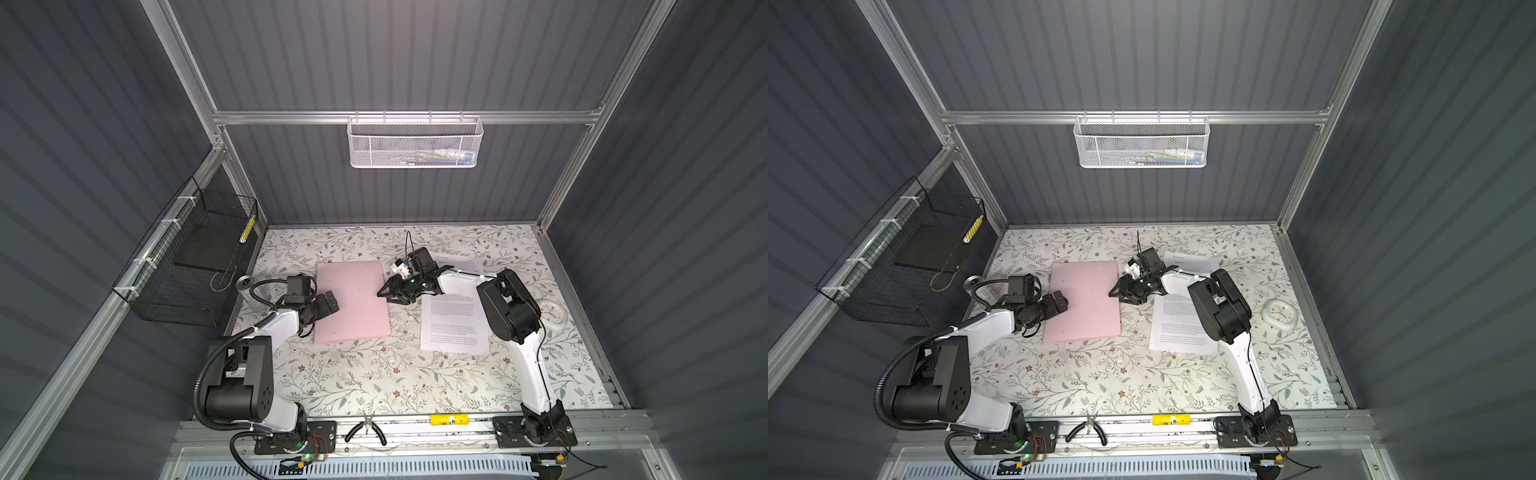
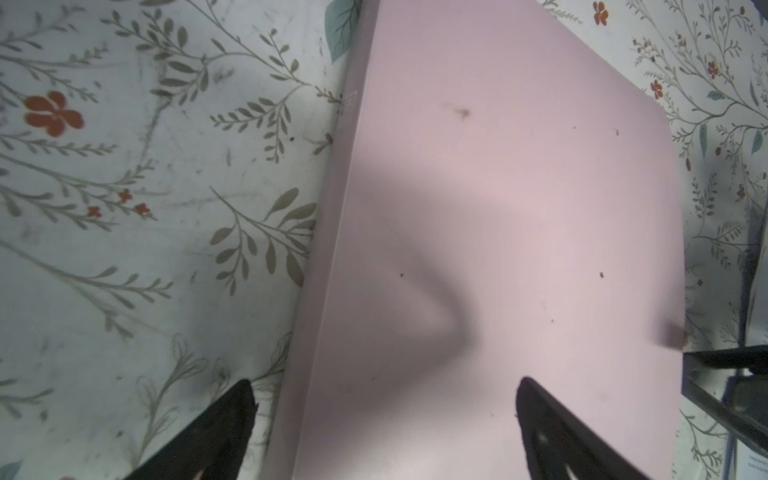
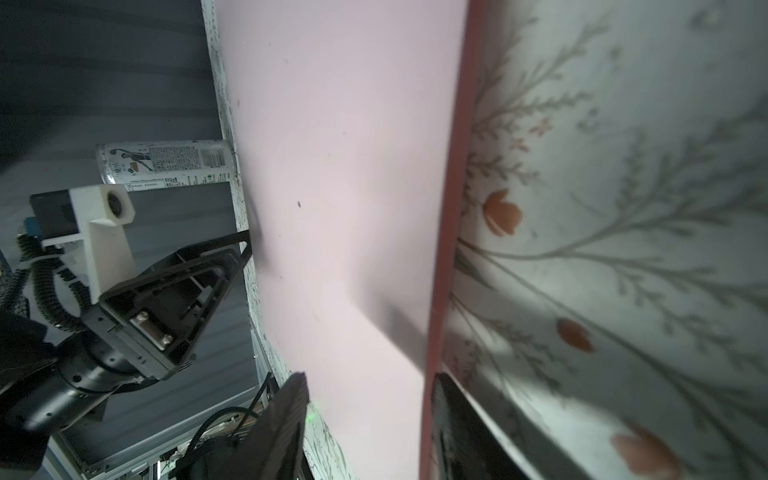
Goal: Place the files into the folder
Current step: 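Grasp the pink folder's far edge with the right gripper and lift it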
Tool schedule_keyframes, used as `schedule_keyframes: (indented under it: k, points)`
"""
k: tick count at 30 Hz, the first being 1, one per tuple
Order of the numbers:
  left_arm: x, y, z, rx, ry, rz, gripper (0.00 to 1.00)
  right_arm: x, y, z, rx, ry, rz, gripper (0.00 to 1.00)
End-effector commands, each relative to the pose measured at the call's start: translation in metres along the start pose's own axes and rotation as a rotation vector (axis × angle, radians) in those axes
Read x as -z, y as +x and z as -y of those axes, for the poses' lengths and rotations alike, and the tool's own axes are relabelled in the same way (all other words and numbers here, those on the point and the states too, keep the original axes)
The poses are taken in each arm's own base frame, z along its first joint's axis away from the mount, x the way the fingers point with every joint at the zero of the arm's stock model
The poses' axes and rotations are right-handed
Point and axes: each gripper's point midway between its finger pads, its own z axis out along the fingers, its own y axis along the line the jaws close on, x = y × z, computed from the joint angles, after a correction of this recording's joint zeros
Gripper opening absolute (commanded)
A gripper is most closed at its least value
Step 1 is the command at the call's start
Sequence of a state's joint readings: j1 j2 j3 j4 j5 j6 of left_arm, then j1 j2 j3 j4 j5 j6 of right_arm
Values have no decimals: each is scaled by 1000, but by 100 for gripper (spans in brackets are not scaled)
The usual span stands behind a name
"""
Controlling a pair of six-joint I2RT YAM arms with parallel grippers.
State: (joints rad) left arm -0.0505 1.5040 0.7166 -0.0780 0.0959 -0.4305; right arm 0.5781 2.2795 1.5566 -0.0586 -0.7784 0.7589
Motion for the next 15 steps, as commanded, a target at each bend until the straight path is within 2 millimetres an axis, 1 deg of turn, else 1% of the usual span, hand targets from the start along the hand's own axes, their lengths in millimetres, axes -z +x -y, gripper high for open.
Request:
schedule_keyframes:
  k: [1,5,10,15]
  points:
    - [-5,0,4,-1,38,-5,98,-4,-1,-13,28,-37,-12,51]
    - [-3,-3,8,-15,53,2,97,2,0,-21,54,-39,-5,50]
    - [-3,-4,15,-28,85,-2,97,8,2,-26,79,-34,3,50]
    - [-3,-4,32,-59,130,-4,97,13,3,-29,95,-35,20,50]
